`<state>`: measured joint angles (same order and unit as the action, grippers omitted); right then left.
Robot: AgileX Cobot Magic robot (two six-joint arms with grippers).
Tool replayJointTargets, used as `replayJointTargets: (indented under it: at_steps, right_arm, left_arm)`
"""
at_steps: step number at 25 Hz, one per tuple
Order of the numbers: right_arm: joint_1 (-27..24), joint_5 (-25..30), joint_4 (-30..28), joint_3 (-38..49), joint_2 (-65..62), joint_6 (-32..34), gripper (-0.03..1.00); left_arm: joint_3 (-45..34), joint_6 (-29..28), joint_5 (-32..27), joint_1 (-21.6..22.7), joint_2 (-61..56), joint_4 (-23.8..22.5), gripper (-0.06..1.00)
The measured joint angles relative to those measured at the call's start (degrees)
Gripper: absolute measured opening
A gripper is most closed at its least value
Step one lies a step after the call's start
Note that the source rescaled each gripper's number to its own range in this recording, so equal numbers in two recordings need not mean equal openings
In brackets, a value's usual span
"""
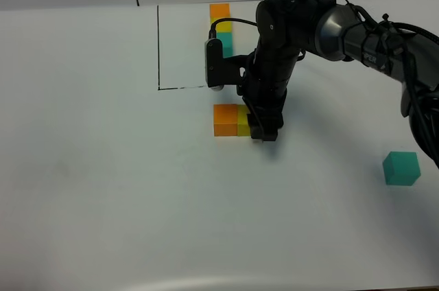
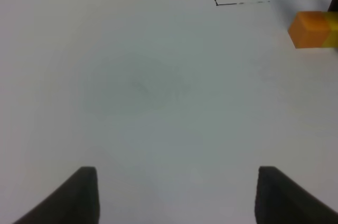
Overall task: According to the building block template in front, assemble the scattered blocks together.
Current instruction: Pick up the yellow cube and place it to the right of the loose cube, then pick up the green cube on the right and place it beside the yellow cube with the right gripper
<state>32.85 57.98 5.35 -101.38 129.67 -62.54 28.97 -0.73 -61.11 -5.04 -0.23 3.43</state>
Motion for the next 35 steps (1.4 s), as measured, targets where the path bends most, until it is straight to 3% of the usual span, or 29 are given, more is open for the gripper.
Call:
replayJointTargets:
  at_steps: [3, 6, 9, 15, 19, 27, 35]
  right_arm:
    - [-0.26, 1.97, -0.18, 0.52, -4.06, 5.10, 0.64]
    - [-2.64, 1.78, -0.34, 3.45, -9.43, 14.39, 0.76]
    - [-7.27, -0.22, -2.39, 11.71, -14.96, 23.88, 0.78]
    - [-15.59, -12.61, -4.53, 33.93, -26.60, 38.16, 0.78]
    - [-20.33, -17.76, -4.53, 43.38, -31.38, 49.26, 0.78]
    - [-26.43, -19.08, -4.57, 48.41, -32.16, 60.45, 0.76]
    - [-26.94, -19.72, -4.02, 49.66, -31.65, 62.01, 0.75]
  left_arm:
    - [0.00, 0.00, 0.00, 0.00, 0.00, 0.00, 0.35]
    - [0.00, 0.00, 0.00, 0.00, 0.00, 0.00, 0.35]
    - [0.00, 0.00, 0.00, 0.00, 0.00, 0.00, 0.35]
    - [0.00, 0.00, 0.00, 0.00, 0.00, 0.00, 0.35]
    - [0.00, 0.00, 0.00, 0.00, 0.00, 0.00, 0.35]
    - [0.00, 0.00, 0.00, 0.00, 0.00, 0.00, 0.35]
    - [0.00, 0.00, 0.00, 0.00, 0.00, 0.00, 0.35]
